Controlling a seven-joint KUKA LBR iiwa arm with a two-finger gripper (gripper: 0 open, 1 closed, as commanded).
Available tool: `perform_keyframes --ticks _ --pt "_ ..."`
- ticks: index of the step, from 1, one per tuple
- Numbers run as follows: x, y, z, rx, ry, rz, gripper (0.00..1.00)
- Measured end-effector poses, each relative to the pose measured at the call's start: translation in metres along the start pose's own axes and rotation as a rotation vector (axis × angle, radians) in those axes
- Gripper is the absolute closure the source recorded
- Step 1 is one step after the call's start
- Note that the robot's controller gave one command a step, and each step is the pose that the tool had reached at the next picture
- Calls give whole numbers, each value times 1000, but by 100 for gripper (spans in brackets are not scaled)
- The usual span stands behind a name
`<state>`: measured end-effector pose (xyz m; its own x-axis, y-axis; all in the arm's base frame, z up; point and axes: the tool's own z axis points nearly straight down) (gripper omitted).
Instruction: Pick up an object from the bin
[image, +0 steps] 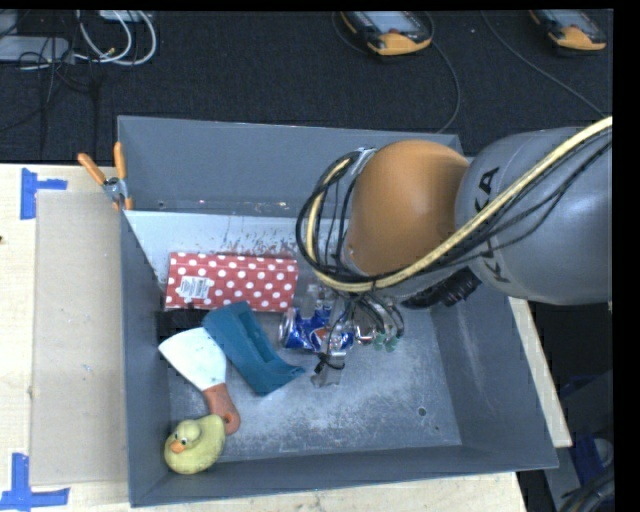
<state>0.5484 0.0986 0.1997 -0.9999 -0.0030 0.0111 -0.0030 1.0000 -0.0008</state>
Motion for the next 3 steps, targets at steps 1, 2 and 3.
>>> perform_keyframes --ticks 1,2,3 --pt "-2 -1 -5 -1 -8 3 0" --pt "-27 -25 66 -1 -8 24 0" --pt "-64 -57 129 -2 -20 -68 0"
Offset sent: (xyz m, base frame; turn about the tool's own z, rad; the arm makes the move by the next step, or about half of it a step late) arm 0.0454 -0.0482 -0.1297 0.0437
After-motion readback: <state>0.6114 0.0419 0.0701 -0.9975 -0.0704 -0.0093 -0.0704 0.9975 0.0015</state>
